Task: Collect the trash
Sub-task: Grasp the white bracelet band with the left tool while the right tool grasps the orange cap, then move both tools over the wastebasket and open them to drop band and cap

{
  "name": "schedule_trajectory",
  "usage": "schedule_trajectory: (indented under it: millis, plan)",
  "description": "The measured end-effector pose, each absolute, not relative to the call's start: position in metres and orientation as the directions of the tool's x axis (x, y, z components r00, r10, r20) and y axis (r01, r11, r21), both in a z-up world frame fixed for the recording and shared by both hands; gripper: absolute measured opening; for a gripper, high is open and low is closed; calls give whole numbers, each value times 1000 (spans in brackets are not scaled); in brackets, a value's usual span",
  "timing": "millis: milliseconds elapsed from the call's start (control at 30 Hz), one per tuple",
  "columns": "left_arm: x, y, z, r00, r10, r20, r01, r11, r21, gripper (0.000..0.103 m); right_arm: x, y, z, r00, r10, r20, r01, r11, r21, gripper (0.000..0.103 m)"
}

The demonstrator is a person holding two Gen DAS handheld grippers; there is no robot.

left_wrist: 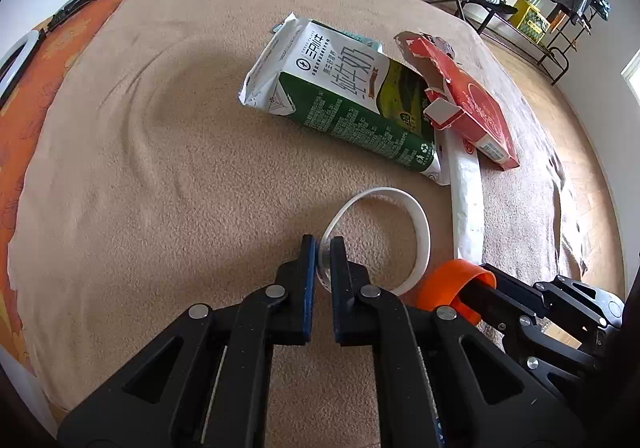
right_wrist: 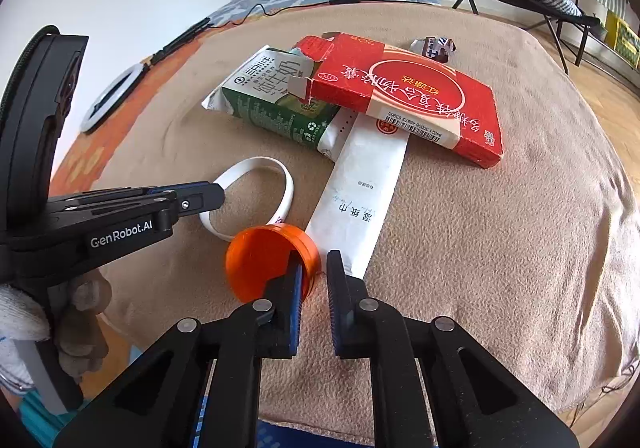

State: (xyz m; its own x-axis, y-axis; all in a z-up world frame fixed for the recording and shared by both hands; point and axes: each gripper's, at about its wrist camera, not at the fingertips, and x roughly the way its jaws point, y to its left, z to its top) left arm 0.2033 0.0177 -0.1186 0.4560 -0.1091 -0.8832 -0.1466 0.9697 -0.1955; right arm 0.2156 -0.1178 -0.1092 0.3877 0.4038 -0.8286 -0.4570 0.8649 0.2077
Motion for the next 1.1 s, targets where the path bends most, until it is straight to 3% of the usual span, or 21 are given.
schedule_trajectory:
  millis: [1100]
  plan:
    - [121,40,-70,539,-176,-824,-97,958,-269,3,154,-180,-65,459,453,-764,-465,856,228,5]
